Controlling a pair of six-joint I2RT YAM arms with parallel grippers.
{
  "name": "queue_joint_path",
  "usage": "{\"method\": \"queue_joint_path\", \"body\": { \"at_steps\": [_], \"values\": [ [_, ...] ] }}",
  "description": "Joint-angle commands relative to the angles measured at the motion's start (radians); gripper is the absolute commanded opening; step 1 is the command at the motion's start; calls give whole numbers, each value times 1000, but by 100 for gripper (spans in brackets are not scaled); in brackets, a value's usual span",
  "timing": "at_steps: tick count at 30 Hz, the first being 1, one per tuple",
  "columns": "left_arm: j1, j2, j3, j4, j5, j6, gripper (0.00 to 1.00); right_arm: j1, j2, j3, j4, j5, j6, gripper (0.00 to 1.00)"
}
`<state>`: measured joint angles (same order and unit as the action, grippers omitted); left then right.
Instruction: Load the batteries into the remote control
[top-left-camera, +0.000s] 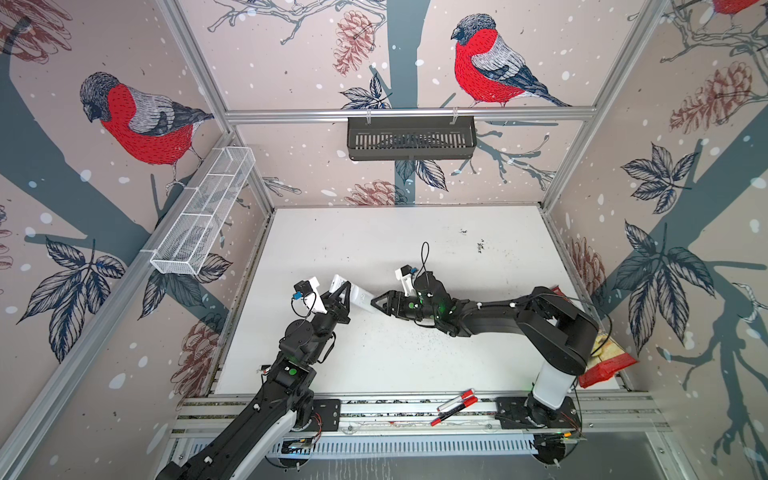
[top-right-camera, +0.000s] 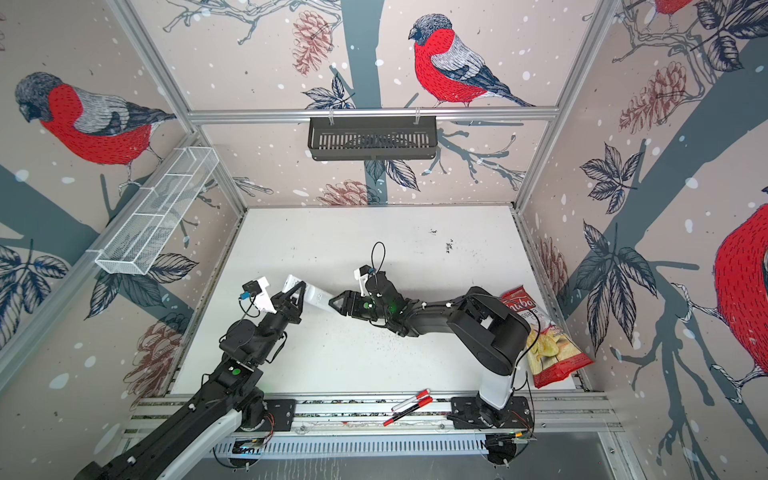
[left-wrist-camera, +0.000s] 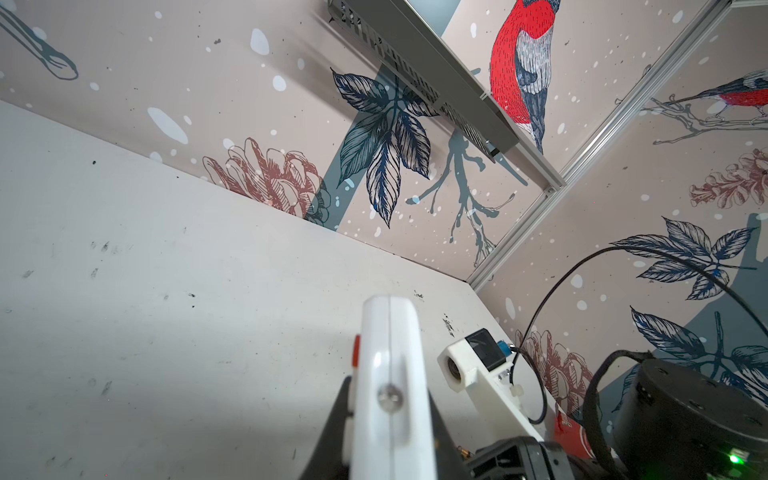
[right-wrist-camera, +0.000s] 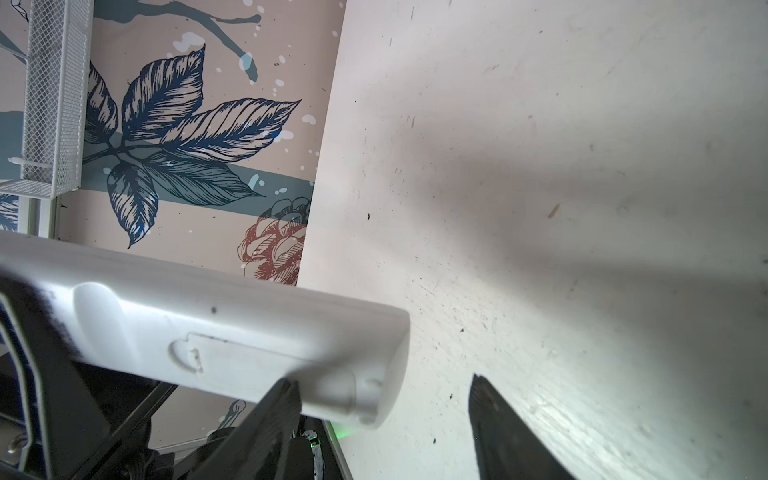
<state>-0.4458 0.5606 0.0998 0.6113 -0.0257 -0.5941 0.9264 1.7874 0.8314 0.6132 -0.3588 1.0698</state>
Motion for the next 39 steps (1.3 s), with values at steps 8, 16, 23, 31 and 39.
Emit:
{"method": "queue_joint_path", "body": {
  "at_steps": [8,16,23,31,39],
  "values": [
    [4,-5,11,86,39,-10,0,5,-45,1,99,-5,-17,94],
    [6,-11,10,84,41,-10,0,14,-21,52,85,-10,-12,96],
    [12,-17,12,85,44,-22,0,26,-4,61,89,-9,-8,92],
    [16,-20,20,84,69,-36,0,23,2,74,69,12,-8,89],
    [17,-38,22,61,79,-50,0,19,18,103,37,21,-4,86]
  ]
}}
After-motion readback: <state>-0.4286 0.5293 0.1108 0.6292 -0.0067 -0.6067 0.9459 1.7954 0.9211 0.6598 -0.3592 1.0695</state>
